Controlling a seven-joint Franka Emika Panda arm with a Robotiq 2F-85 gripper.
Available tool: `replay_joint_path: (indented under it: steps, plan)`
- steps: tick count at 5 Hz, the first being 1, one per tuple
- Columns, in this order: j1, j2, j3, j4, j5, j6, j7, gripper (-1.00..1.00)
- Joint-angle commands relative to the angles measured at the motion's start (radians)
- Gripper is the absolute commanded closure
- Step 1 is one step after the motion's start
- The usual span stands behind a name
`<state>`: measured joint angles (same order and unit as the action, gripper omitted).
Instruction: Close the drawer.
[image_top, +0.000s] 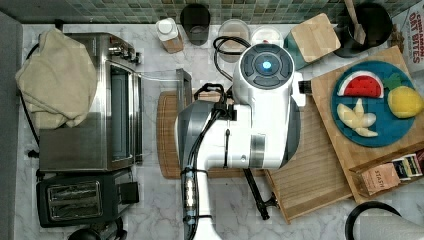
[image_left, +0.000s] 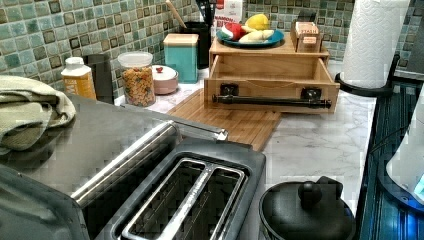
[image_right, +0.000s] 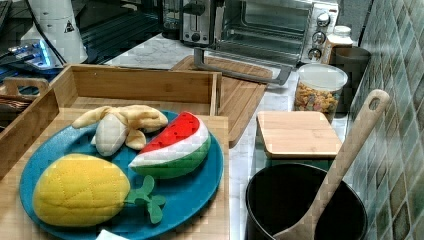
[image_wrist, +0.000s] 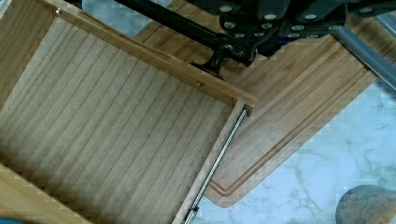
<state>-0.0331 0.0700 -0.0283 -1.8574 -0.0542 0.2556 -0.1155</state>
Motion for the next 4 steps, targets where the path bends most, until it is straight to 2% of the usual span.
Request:
replay_joint_path:
  steps: [1, 2, 3, 4]
  plan:
    - [0.0, 0.0, 0.0, -0.008, -0.002, 0.007, 0.0, 1.0]
    - [-0.009, -0.019, 0.003, -0.076, 0.052, 0.049, -0.112, 1.0]
    - [0.014, -0.081, 0.029, -0.236, 0.034, 0.239, -0.227, 1.0]
    - [0.026, -0.101, 0.043, -0.305, 0.111, 0.325, -0.341, 1.0]
